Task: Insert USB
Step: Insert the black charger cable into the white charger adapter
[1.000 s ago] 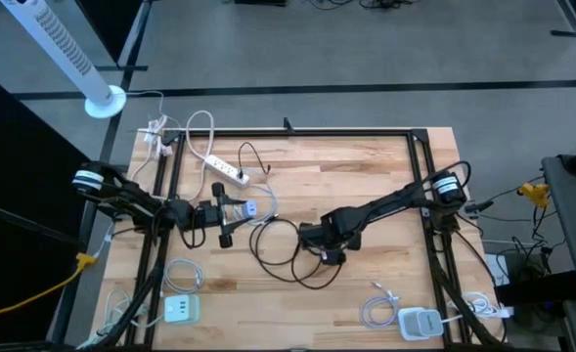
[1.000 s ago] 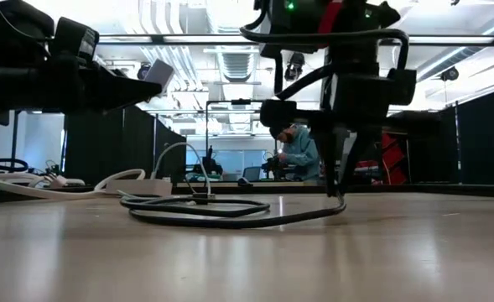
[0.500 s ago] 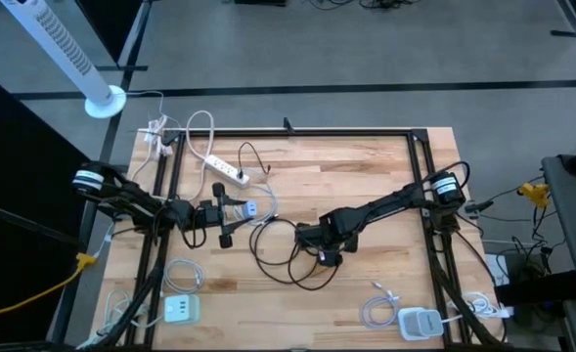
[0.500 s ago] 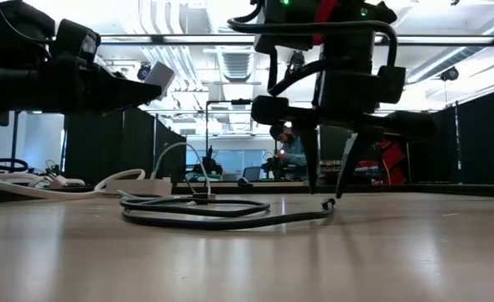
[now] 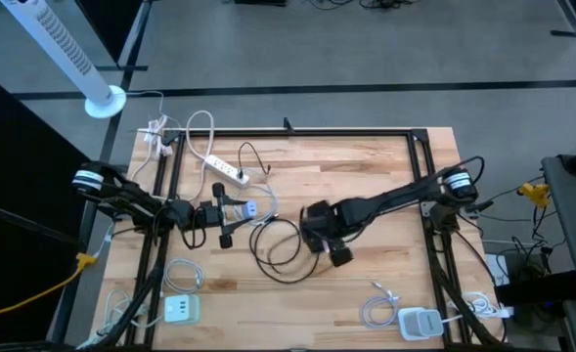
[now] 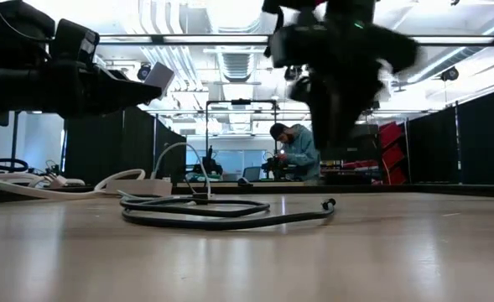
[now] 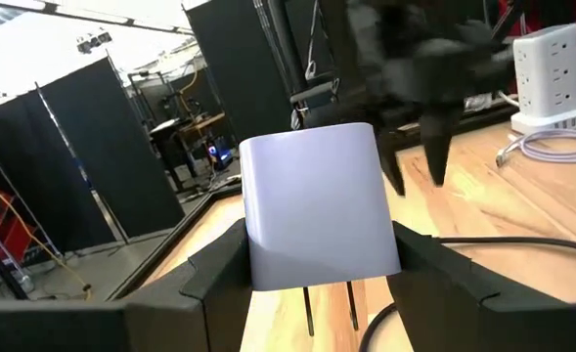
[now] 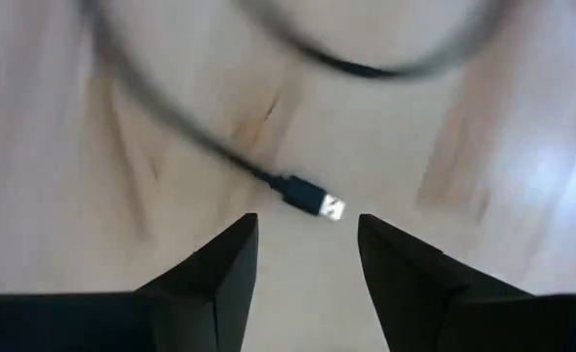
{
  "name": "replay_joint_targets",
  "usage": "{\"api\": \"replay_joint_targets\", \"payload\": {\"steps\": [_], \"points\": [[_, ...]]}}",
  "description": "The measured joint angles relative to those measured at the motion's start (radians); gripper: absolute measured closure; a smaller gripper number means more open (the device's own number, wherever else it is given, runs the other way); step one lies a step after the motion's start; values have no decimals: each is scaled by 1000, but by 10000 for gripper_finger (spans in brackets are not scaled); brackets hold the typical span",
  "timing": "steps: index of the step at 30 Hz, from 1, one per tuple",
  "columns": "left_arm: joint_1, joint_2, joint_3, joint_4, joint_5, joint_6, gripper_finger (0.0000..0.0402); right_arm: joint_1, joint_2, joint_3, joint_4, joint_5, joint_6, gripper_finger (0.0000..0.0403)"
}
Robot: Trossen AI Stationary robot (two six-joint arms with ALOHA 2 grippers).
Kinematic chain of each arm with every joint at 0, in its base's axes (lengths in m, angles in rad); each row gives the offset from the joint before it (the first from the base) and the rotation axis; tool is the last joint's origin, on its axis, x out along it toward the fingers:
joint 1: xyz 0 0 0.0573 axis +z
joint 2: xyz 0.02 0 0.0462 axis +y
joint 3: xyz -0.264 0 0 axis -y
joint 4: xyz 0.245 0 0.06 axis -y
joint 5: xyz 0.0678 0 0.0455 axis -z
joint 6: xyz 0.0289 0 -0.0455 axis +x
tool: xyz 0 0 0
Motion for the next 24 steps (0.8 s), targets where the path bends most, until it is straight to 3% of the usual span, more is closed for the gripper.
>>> {"api": "replay_joint_targets", "payload": {"steps": [4, 7, 16, 19, 24], "points": [[0, 0, 0, -10, 0, -3, 204, -39, -17, -41, 1, -76, 621, 261], [0, 0, -1, -22, 0, -4, 204, -38, -16, -73, 3, -131, 907, 270], [0, 0, -1, -129, 1, -34, 204, -72, -8, -158, 165, -228, 1102, 283], [-3, -1, -1, -161, 25, -54, 204, -90, -3, -217, 258, -313, 1142, 275], [-16, -1, -1, -175, 112, -54, 204, -93, -15, -295, 431, -333, 1226, 247]]}}
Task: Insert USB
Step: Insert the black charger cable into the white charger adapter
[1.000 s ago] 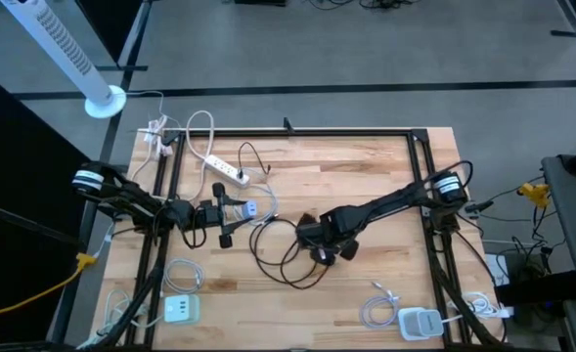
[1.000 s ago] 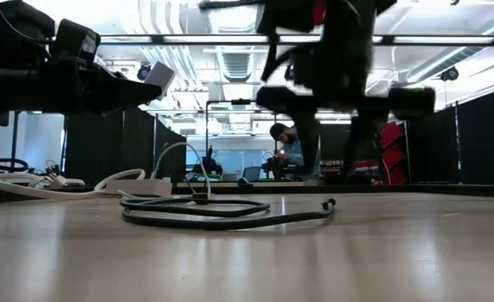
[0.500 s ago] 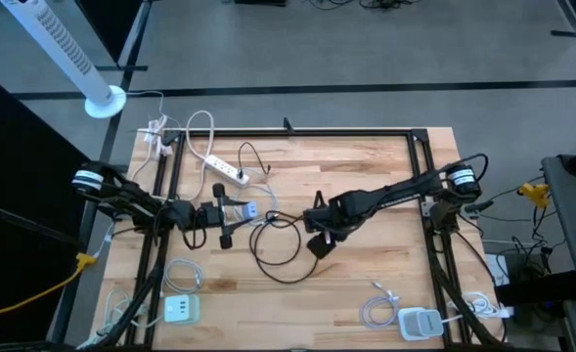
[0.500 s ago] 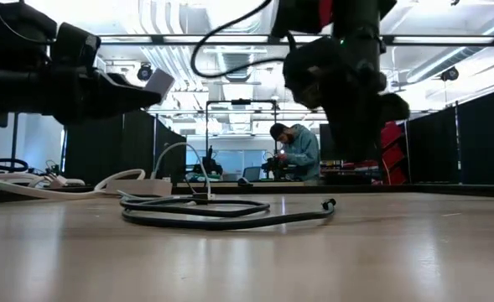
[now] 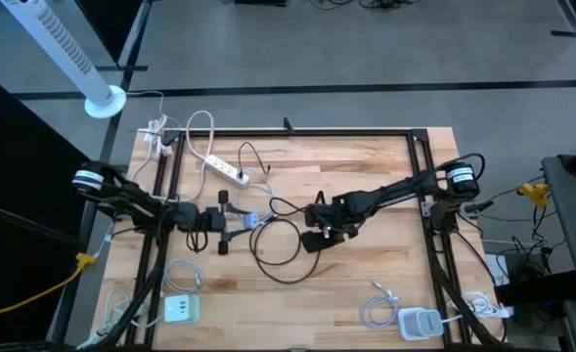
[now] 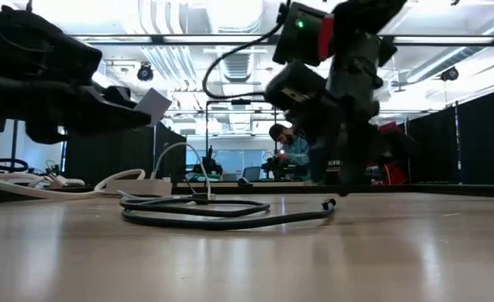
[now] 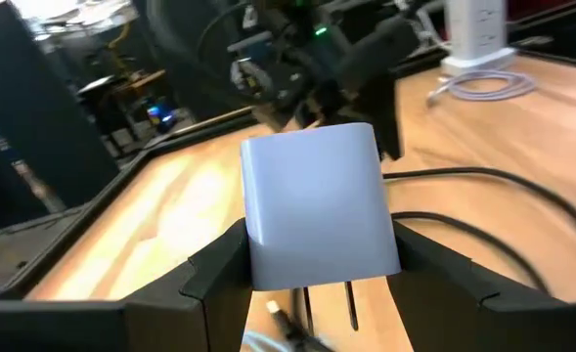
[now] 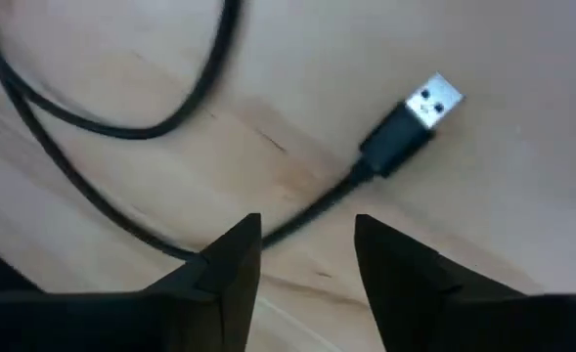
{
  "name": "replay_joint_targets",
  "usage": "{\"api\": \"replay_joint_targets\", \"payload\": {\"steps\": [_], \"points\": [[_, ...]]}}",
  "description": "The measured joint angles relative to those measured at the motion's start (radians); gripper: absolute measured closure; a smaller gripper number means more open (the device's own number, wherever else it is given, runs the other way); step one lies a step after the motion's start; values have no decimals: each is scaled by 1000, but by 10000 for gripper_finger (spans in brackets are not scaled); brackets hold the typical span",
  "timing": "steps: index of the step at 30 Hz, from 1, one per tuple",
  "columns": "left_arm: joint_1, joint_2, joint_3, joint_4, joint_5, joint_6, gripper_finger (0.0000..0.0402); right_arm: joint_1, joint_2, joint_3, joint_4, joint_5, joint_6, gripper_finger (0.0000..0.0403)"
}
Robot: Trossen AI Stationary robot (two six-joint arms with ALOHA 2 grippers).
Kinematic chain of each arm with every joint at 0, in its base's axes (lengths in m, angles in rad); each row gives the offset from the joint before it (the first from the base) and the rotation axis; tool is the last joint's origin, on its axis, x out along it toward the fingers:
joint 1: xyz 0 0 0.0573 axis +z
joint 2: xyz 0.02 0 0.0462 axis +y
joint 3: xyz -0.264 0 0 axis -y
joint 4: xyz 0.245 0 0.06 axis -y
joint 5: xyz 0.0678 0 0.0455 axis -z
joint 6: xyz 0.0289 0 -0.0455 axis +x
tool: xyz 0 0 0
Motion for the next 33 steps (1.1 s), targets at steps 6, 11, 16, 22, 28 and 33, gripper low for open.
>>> {"api": "replay_joint_targets", "payload": {"steps": [6, 11, 16, 22, 28, 33], "points": [[-13, 0, 0, -8, 53, -2, 204, -9, -25, -81, 7, 25, 37, 211], [-13, 3, 0, -9, 54, -8, 204, -36, -45, -125, 114, 53, 52, 199], [-13, 3, 0, -9, 54, -7, 204, -59, -36, -132, 155, 54, 51, 209], [-13, 3, 0, -18, 54, -24, 204, -65, -9, -133, 213, 52, 45, 244], [-13, 3, 0, -25, 54, -35, 204, -62, 1, -133, 210, 82, -10, 338], [-14, 3, 0, -26, 54, -46, 204, -59, 3, -121, 227, 127, -132, 388]]}}
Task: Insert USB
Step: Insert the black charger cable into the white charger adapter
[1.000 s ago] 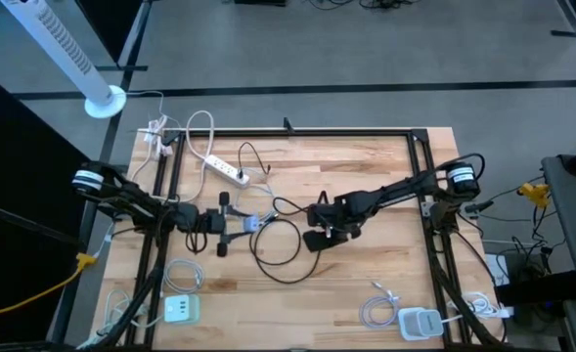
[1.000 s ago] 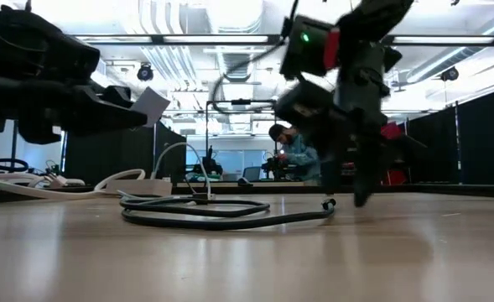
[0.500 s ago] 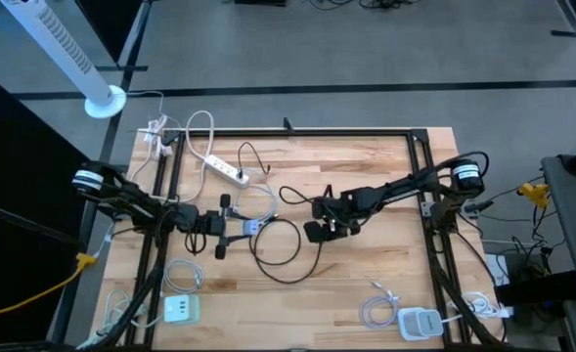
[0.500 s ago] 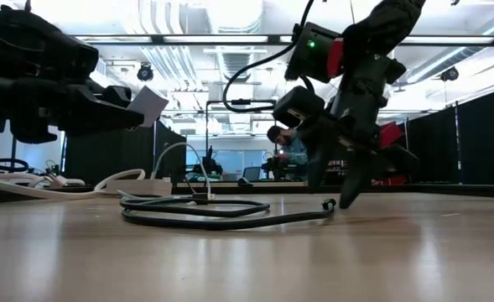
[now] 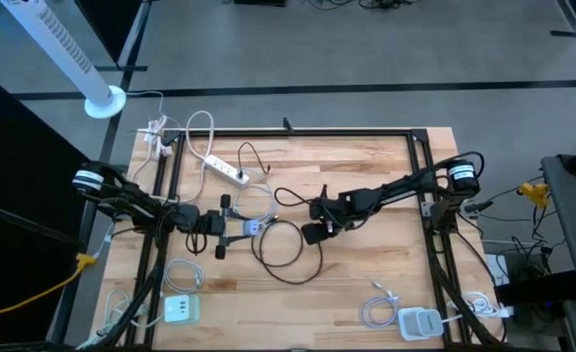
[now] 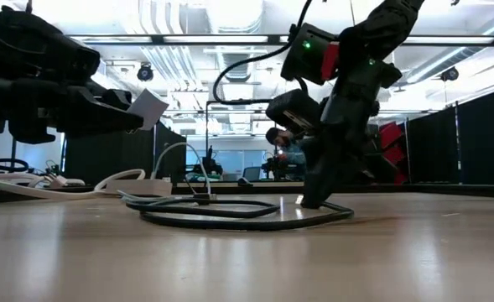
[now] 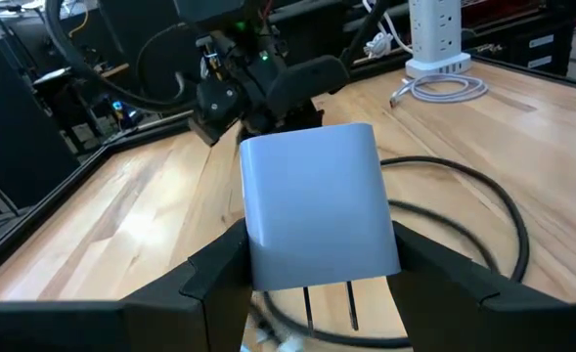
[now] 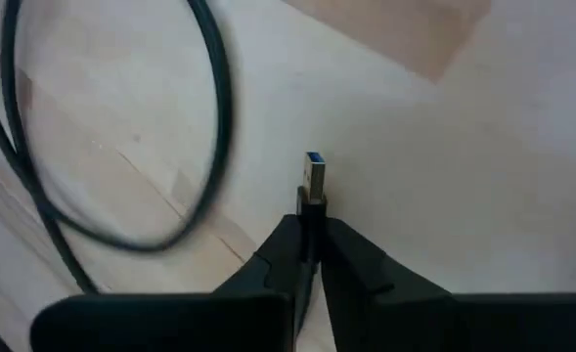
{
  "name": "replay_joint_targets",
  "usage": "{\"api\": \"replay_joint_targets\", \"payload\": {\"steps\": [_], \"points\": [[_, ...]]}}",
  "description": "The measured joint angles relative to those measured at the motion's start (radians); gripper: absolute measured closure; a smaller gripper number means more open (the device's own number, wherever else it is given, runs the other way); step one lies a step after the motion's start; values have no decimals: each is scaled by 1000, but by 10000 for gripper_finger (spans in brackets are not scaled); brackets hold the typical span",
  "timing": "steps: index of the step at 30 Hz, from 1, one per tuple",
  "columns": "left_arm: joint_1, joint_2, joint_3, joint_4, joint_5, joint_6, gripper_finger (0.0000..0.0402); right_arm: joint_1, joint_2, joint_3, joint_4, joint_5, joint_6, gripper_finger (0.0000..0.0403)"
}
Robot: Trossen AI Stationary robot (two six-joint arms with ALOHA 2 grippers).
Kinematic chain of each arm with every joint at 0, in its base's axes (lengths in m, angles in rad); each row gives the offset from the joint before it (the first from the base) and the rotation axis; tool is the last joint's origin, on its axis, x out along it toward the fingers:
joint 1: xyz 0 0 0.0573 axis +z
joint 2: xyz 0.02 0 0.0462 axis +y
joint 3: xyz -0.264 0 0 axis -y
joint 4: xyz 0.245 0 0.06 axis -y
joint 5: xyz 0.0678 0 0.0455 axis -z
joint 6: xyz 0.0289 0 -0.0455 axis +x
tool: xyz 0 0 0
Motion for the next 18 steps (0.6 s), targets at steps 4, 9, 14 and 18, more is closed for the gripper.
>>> {"api": "replay_joint_targets", "payload": {"steps": [4, 9, 14, 18], "points": [[0, 0, 0, -3, 0, -10, 204, 10, 3, 48, -59, 79, -131, 388], [0, 0, 0, -3, -1, -18, 204, 21, 1, 184, -292, 200, -383, 388], [1, 0, 0, -2, -9, -33, 204, 27, -1, 269, -490, 318, -600, 388], [2, 0, 1, 3, -10, -45, 204, 27, 10, 269, -524, 306, -718, 388]]}}
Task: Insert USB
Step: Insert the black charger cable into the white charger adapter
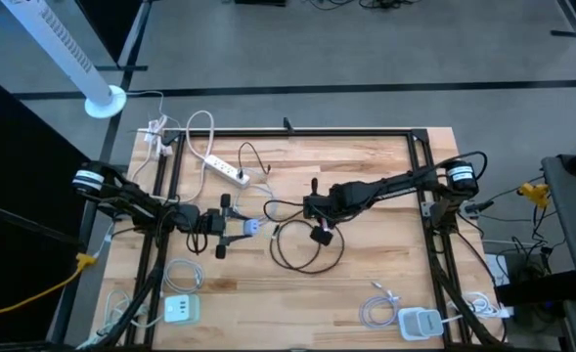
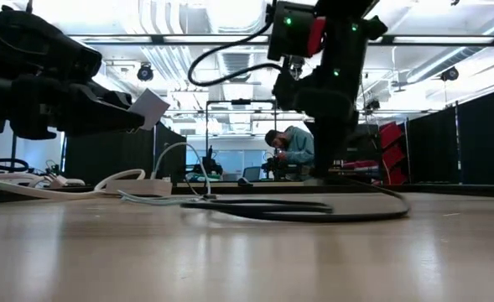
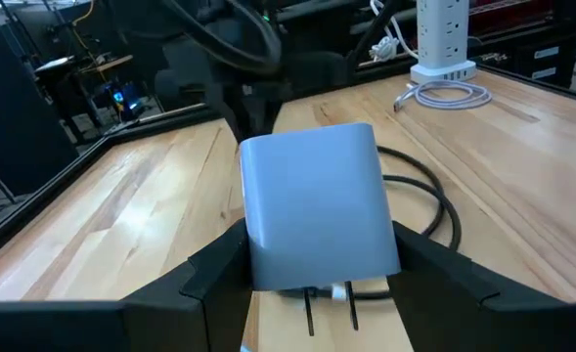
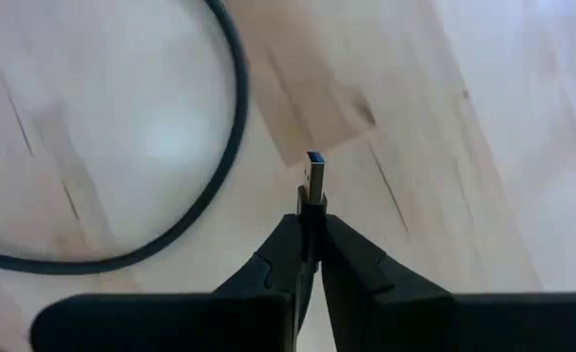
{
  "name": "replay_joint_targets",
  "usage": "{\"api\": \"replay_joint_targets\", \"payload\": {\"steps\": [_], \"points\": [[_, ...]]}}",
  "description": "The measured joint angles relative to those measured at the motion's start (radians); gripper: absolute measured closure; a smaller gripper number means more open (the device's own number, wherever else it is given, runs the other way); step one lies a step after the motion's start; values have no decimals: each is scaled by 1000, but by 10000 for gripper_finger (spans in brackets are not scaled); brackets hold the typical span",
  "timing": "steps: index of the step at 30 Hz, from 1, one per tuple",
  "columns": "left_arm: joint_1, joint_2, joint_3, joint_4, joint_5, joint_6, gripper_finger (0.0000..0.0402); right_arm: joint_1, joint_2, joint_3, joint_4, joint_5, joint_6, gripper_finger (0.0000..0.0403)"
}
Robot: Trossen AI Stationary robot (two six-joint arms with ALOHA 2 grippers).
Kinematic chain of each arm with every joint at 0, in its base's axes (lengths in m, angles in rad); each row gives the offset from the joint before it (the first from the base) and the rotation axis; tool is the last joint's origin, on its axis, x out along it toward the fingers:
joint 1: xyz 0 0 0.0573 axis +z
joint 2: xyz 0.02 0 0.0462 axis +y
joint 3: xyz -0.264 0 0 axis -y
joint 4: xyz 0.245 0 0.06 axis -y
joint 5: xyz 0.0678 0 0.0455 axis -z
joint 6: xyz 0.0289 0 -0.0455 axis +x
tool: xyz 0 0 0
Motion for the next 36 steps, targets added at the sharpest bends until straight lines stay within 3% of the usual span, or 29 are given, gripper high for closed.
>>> {"api": "replay_joint_targets", "payload": {"steps": [7, 15, 22, 30, 36], "points": [[0, 0, 0, -2, -1, -23, 204, 11, 90, -2, -167, -29, -149, 388], [0, 0, 0, -2, -27, -52, 204, 57, 103, 1, -166, 4, -275, 388], [0, 0, 0, 0, -28, -55, 204, 57, 101, 0, -136, -6, -298, 387], [0, 0, 0, 1, -28, -55, 204, 57, 97, -47, -48, 19, -235, 352], [0, 0, 1, -2, -28, -55, 204, 57, 97, -66, -37, 20, -250, 384]]}}
